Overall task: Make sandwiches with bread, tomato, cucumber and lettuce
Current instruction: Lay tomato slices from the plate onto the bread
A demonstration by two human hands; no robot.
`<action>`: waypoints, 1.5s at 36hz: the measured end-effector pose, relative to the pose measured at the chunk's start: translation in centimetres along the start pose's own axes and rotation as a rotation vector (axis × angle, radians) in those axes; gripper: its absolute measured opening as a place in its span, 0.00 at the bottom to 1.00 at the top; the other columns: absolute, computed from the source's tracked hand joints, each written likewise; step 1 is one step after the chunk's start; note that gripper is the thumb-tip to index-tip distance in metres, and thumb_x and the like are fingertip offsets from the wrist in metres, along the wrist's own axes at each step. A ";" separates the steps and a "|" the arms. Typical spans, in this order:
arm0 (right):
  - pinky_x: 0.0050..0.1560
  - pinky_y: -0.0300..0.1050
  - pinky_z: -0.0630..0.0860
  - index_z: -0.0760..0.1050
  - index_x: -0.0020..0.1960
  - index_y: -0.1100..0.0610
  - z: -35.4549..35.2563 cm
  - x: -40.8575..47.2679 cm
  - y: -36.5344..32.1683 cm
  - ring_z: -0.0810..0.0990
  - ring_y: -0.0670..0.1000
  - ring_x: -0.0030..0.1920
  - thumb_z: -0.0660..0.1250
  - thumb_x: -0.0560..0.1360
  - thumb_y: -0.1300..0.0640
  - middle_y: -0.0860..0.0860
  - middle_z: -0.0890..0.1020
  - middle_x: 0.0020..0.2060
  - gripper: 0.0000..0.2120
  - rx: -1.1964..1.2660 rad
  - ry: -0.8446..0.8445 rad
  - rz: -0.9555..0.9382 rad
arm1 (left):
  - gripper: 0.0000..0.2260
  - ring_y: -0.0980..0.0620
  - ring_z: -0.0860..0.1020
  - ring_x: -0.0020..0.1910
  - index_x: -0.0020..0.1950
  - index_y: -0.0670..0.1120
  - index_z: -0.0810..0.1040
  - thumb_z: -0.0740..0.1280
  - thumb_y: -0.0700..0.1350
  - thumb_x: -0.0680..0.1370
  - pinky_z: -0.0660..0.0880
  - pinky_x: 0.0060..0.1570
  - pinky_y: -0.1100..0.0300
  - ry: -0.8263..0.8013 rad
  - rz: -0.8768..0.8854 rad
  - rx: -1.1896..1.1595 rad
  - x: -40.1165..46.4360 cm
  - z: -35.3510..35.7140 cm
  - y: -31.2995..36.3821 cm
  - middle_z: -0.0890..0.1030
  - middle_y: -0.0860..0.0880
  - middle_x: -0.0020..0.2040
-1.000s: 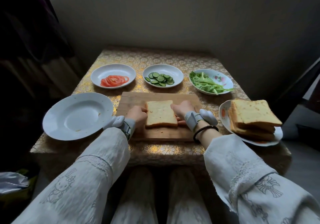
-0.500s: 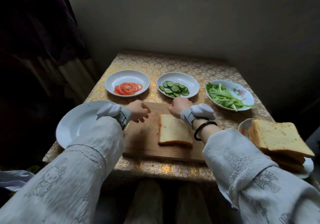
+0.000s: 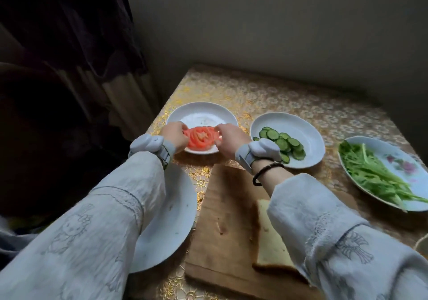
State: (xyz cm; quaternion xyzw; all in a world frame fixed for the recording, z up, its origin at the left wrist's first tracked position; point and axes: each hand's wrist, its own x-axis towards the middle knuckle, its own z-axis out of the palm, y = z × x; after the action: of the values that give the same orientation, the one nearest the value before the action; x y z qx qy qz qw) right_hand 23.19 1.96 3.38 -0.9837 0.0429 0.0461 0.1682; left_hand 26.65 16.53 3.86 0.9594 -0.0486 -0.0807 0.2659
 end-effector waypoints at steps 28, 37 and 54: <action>0.59 0.47 0.75 0.78 0.58 0.59 1.2 3.3 -0.4 0.79 0.54 0.58 0.66 0.75 0.61 0.55 0.81 0.56 0.12 0.267 0.075 0.002 | 0.14 0.47 0.78 0.59 0.60 0.42 0.77 0.66 0.39 0.75 0.73 0.55 0.59 -0.050 -0.021 -0.193 2.1 1.1 -0.3 0.80 0.44 0.60; 0.56 0.43 0.74 0.79 0.56 0.61 0.6 2.4 -0.3 0.79 0.54 0.56 0.67 0.75 0.62 0.56 0.82 0.55 0.10 0.352 0.101 0.019 | 0.15 0.46 0.78 0.59 0.62 0.39 0.79 0.67 0.39 0.76 0.72 0.55 0.60 -0.083 -0.027 -0.247 1.4 0.6 0.0 0.81 0.42 0.59; 0.59 0.51 0.78 0.77 0.57 0.61 -4.7 -6.3 0.9 0.80 0.55 0.56 0.67 0.76 0.60 0.57 0.81 0.55 0.11 0.584 0.179 0.088 | 0.10 0.43 0.81 0.49 0.55 0.38 0.79 0.67 0.35 0.74 0.78 0.58 0.46 -0.156 -0.026 -0.551 -6.0 -1.5 4.5 0.81 0.38 0.48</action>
State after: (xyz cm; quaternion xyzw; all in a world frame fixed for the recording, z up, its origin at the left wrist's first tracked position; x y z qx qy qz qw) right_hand 17.19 0.00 8.20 -0.8911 0.1113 -0.0479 0.4373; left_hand 20.82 14.26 8.20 0.8424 -0.0328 -0.1677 0.5111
